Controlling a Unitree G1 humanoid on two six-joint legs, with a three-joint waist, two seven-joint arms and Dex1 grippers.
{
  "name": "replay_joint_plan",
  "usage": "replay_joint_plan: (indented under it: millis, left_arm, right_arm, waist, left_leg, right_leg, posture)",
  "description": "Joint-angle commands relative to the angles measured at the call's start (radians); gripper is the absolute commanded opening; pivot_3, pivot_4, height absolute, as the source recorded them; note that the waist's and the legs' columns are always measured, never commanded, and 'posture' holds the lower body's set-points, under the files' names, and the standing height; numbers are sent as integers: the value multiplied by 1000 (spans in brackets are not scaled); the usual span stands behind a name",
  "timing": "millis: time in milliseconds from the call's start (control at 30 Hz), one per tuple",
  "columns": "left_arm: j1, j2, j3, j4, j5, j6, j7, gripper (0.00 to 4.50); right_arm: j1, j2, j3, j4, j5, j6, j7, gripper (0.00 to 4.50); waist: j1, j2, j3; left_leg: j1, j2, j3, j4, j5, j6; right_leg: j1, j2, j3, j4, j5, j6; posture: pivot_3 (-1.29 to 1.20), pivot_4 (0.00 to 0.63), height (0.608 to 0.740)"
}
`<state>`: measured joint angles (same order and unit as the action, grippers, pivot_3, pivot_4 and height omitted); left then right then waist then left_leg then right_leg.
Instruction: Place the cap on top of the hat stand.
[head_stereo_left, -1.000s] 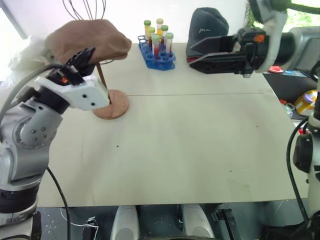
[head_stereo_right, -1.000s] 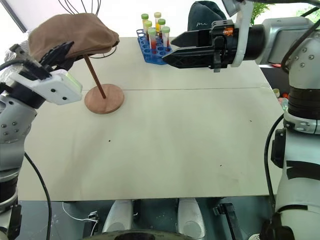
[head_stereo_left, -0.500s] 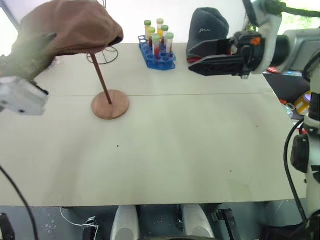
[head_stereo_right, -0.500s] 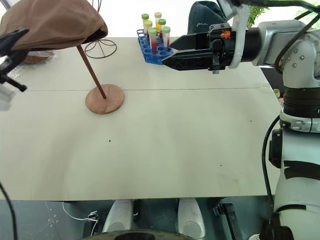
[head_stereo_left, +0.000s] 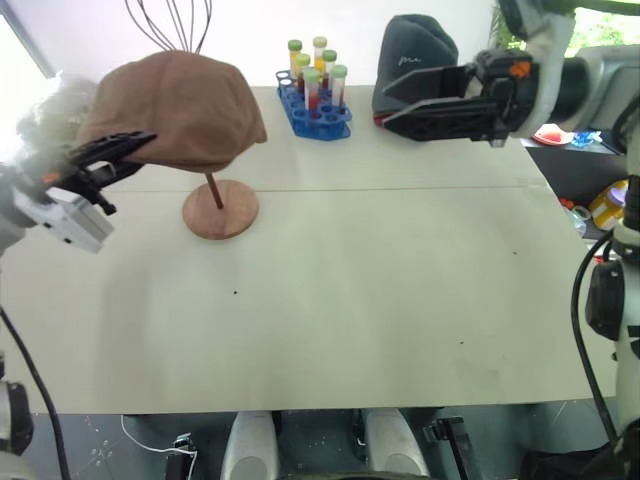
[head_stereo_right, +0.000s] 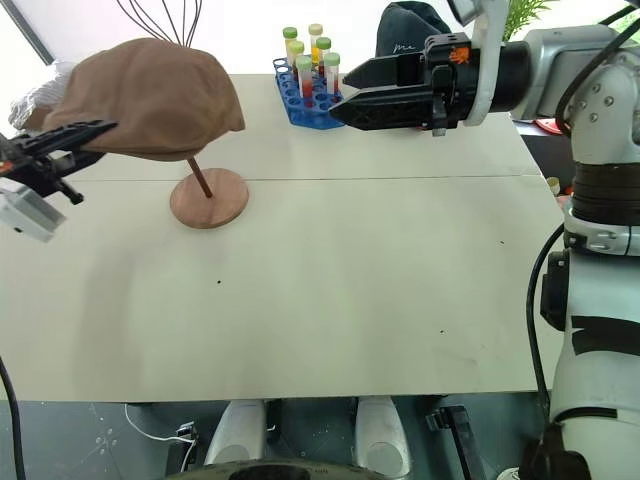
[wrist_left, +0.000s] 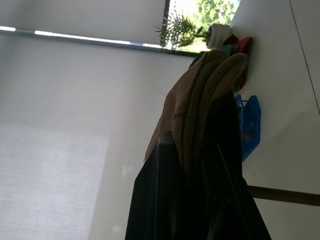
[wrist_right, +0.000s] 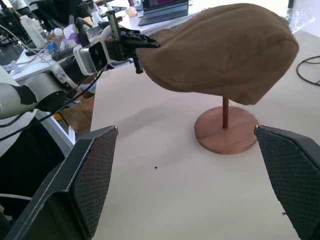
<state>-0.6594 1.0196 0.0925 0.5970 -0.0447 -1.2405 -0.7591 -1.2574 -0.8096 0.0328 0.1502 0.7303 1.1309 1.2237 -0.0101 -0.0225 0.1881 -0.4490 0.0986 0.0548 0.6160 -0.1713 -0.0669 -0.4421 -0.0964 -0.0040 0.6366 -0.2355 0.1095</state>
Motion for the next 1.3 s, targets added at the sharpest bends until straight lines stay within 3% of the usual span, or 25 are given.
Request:
replay_joint_plan:
  millis: [33,167,267,467,500,633,767,900,967,1067,1167,1267,1300]
  left_arm:
    - [-43,21,-38,60,-26,-75,-14,50]
    - [-46,29,-59,106,-31,-106,-3,50]
    - [-22,39,-64,101,-50,-117,8,1201]
    - [61,93,1,31,-67,-47,51,4184]
    - [96,106,20,-1,-73,-27,62,4424]
    - [366,148,182,-253,-100,100,103,4424]
    - [747,107,447,-643,-180,375,66,4424]
    - [1000,74,639,-952,-281,886,17,4424]
    - [1045,96,718,-1033,-393,1133,-12,4424]
    - [1121,129,875,-1077,-598,1510,-140,4424]
    - [1096,180,1018,-982,-780,1784,-277,4424]
    - [1042,264,1076,-784,-833,1968,-418,4424]
    - [1014,290,1074,-715,-816,1958,-466,4424]
  right_arm:
    - [-19,-31,-36,-46,12,17,-9,4500]
    - [-7,-42,-49,-67,19,31,-20,4500]
    - [-4,-47,-57,-68,20,33,-26,4500]
    - [-4,-36,-51,-60,18,9,-22,4500]
    - [-5,-33,-48,-55,16,3,-19,4500]
    - [-10,-19,-31,-13,-4,-37,0,4500]
    - [-21,-2,-7,46,-35,-87,39,4500]
    - [-39,16,10,125,-74,-144,83,4500]
    - [-49,17,16,157,-91,-171,110,4500]
    - [-60,15,23,181,-105,-195,155,4500]
    - [-68,16,28,195,-123,-216,183,4500]
    - [-68,13,27,194,-138,-229,203,4500]
    - [-67,11,26,193,-142,-232,207,4500]
  waist:
    - [-1,0,0]
    - [-1,0,0]
    - [-1,0,0]
    - [-4,0,0]
    - [-5,0,0]
    - [-11,1,0]
    - [-15,1,0]
    - [-8,1,1]
    - [-5,2,1]
    - [-11,2,1]
    - [-14,4,2]
    - [-13,4,2]
    - [-13,4,2]
  left_leg:
    - [0,0,0,0,0,0]
    - [0,0,0,0,0,0]
    - [0,0,0,0,0,0]
    - [1,1,0,0,0,0]
    - [1,1,0,0,0,0]
    - [1,1,0,-1,0,0]
    - [1,2,1,-2,0,0]
    - [2,2,1,-2,-1,-1]
    - [4,2,2,-2,-2,-3]
    - [4,2,2,-1,-2,-3]
    - [4,2,2,-2,-1,-1]
    - [4,2,2,-3,0,-1]
    - [4,2,2,-3,0,-1]
  right_leg:
    - [0,0,0,0,0,0]
    - [-1,0,0,2,0,0]
    - [-1,0,0,3,0,0]
    - [-1,0,0,3,0,0]
    - [-2,0,0,4,0,0]
    - [-2,0,0,4,0,0]
    - [-3,-1,0,6,-2,-4]
    - [-3,-1,0,6,-4,-8]
    - [-2,-1,0,4,-5,-8]
    - [-1,-1,0,4,-4,-8]
    - [-2,0,0,4,-4,-7]
    - [-3,1,0,5,-5,-7]
    - [-3,1,0,5,-5,-7]
  posture:
    - [0,150,728]
    - [0,150,728]
    - [0,150,728]
    - [0,150,728]
    - [0,150,728]
    - [0,150,728]
    - [0,150,728]
    - [0,150,728]
    - [0,150,728]
    - [0,150,728]
    - [0,150,728]
    - [0,150,728]
    - [0,150,728]
